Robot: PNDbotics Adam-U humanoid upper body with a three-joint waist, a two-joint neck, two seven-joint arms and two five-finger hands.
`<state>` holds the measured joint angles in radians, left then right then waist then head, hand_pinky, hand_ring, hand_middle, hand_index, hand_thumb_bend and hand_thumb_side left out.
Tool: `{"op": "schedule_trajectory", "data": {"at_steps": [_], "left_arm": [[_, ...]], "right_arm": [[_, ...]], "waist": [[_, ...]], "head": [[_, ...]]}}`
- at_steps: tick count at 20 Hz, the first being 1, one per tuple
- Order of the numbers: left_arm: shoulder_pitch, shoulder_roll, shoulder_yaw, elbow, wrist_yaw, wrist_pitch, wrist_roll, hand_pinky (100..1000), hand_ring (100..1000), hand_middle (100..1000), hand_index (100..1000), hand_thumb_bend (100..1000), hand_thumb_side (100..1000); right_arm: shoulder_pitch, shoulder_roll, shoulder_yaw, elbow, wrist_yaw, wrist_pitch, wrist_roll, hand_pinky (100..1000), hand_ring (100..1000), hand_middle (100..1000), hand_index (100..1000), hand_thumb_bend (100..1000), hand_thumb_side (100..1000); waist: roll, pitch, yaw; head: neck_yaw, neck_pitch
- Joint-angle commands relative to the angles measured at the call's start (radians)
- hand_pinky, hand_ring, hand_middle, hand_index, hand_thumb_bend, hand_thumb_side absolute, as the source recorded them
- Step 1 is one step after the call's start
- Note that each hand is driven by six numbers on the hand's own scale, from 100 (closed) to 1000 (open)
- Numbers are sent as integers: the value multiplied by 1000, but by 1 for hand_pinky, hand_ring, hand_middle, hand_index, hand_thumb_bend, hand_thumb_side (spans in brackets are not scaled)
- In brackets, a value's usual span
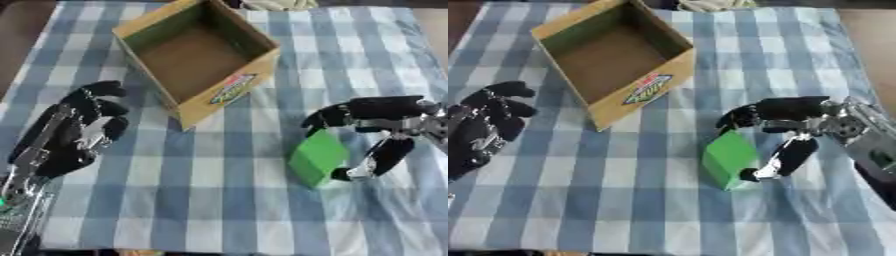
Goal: Pick up objects on the table and place them in the box.
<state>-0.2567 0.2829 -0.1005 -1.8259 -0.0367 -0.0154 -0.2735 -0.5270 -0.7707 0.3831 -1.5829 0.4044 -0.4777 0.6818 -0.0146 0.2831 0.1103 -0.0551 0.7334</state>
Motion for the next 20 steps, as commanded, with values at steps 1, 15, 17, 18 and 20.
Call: {"op": "schedule_trajectory", "data": {"at_steps": [1, 15, 17, 18, 20], "left_arm": [[-12, 12, 5, -13, 4, -2, -2, 780, 691, 757, 867, 511, 548], [-7, 18, 6, -12, 3, -2, -2, 781, 691, 757, 866, 512, 549], [-6, 19, 5, -12, 3, -3, -3, 781, 691, 757, 866, 512, 549], [-6, 20, 4, -12, 3, -3, -4, 781, 691, 757, 866, 512, 549], [-6, 20, 2, -12, 4, -3, -7, 780, 691, 757, 866, 512, 549]], "right_arm": [[-14, -21, -12, -14, -4, -39, 28, 864, 904, 897, 662, 312, 536], [-80, -96, -77, -127, -86, 5, -22, 869, 900, 885, 533, 342, 459], [-106, -105, -90, -133, -97, 14, -30, 869, 899, 884, 531, 348, 449], [-121, -108, -95, -135, -100, 16, -32, 871, 900, 886, 527, 351, 446], [-152, -109, -105, -125, -97, 21, -38, 873, 900, 885, 527, 368, 432]], "waist": [[0, -16, -1], [-6, -21, -6], [-7, -22, -3], [-8, -23, -2], [-9, -23, 4]], "head": [[2, -5], [9, -7], [8, -7], [7, -6], [4, -7]]}}
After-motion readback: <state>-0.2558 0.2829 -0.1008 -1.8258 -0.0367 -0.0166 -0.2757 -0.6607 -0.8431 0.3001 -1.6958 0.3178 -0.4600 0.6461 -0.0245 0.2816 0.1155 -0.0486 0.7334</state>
